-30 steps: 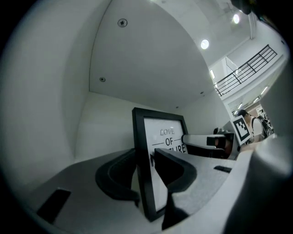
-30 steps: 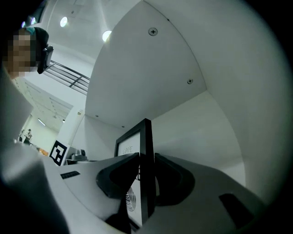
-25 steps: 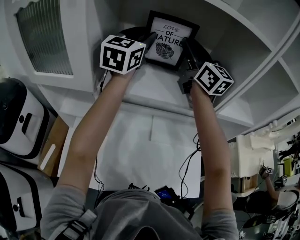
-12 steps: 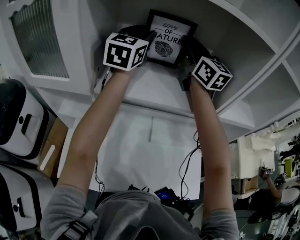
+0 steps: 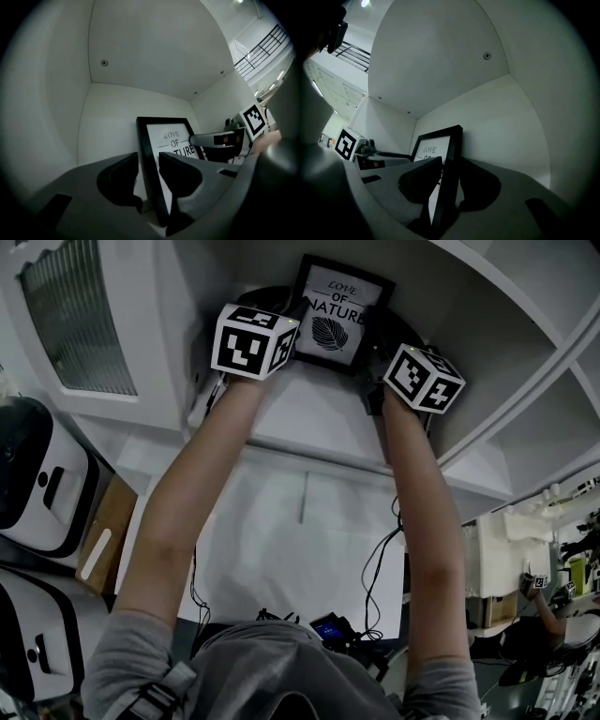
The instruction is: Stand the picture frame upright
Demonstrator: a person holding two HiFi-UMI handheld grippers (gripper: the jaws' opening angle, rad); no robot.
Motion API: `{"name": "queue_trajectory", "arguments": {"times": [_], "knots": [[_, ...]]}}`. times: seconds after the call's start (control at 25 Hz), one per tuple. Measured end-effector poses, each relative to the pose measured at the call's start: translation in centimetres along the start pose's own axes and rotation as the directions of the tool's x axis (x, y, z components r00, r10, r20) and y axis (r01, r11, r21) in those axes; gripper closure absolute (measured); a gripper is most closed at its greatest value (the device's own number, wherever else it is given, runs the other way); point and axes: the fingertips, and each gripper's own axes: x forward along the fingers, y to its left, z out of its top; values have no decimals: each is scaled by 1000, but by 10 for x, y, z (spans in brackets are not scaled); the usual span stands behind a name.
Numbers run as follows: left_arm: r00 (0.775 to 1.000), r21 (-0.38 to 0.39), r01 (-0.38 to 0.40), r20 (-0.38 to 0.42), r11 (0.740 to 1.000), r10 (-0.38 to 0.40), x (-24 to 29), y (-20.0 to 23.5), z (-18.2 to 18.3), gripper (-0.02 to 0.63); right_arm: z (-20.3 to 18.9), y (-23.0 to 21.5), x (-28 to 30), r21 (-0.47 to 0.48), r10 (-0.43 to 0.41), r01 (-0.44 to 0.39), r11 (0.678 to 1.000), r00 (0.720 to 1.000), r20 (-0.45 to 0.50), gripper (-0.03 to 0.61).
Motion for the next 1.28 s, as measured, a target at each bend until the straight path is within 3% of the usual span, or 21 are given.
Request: {"name": "queue_trajectory", "arguments": {"times": [0.56,0.84,0.96,1.04,1.16,1.28], "knots": [[997,19,-58,47,998,57,-10,6,7,482,4,1,-13,-97,-33,33,995,999,8,449],[988,102,-59,148,993,43,-30,-7,28,491,23,13,-30,-141,-49,56,988,997,53,451],[980,163,-77,196,984,44,-48,-14,37,530,29,24,-38,-167,-30,40,985,997,64,459],[973,185,-81,226,979,37,-62,-19,43,570,33,34,-43,-189,-10,23,982,997,72,500],[962,176,-48,272,983,-2,-88,-32,52,595,39,54,-56,-190,37,-19,982,995,91,540],[940,128,64,325,990,-102,-122,-48,64,606,46,76,-74,-189,88,-67,980,990,107,549]]}}
